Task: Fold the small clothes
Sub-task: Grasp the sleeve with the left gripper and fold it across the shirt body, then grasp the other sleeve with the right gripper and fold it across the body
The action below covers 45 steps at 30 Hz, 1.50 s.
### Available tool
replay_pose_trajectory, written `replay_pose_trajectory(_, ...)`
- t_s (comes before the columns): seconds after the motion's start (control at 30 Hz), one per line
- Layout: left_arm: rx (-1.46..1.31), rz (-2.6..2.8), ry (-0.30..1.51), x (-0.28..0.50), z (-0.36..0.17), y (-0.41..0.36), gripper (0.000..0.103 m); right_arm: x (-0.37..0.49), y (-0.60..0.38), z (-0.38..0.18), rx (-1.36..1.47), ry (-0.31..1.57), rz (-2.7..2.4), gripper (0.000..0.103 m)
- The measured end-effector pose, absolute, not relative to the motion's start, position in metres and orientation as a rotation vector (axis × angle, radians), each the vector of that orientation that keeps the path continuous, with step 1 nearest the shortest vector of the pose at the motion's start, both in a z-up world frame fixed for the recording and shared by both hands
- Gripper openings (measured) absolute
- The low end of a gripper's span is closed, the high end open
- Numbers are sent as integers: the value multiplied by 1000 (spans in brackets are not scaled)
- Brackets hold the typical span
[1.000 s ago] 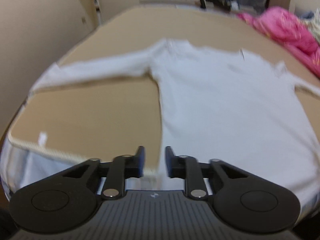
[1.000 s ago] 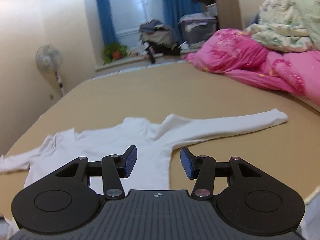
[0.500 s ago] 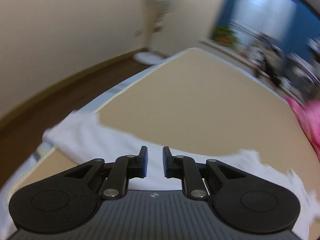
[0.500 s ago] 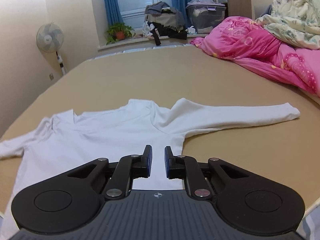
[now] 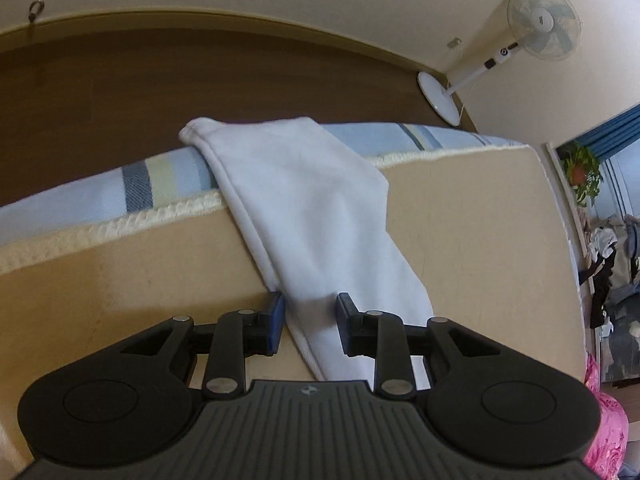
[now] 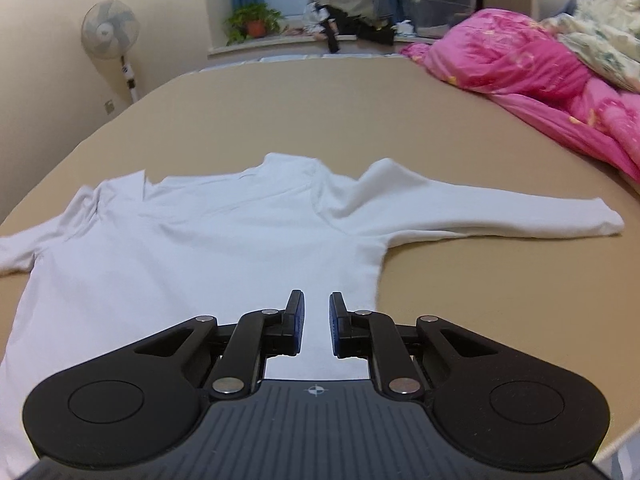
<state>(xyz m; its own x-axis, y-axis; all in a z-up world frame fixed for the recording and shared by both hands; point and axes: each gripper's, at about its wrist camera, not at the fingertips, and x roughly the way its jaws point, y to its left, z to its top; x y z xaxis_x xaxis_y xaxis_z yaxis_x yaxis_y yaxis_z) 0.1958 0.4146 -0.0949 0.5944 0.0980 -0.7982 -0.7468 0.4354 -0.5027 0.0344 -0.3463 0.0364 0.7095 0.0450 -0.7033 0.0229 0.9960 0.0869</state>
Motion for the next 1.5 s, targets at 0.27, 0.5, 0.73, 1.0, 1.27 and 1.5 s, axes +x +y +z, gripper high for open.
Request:
replay_pose_trajectory(0.27, -591, 666, 730, 223, -57, 362, 6, 38, -319, 35, 24, 786, 90, 14)
replay_pose_trajectory(0.5, -129, 42, 451, 208, 29, 131, 6, 33, -318, 35, 9, 799, 69, 14)
replay_pose_trajectory(0.73, -27, -354, 519, 173, 34, 45, 30, 28, -318, 39, 37, 813, 17, 14)
replay_pose_trajectory(1.0, -74, 84, 658, 170, 51, 136, 36, 38, -318, 51, 243, 775, 43, 8)
replay_pose_trajectory(1.27, -91, 175, 748, 194, 6, 150, 39, 93, -287, 28, 405, 781, 142, 10)
replay_pose_trajectory(1.5, -99, 161, 817, 219, -11, 152, 40, 154, -281, -18, 530, 842, 126, 29)
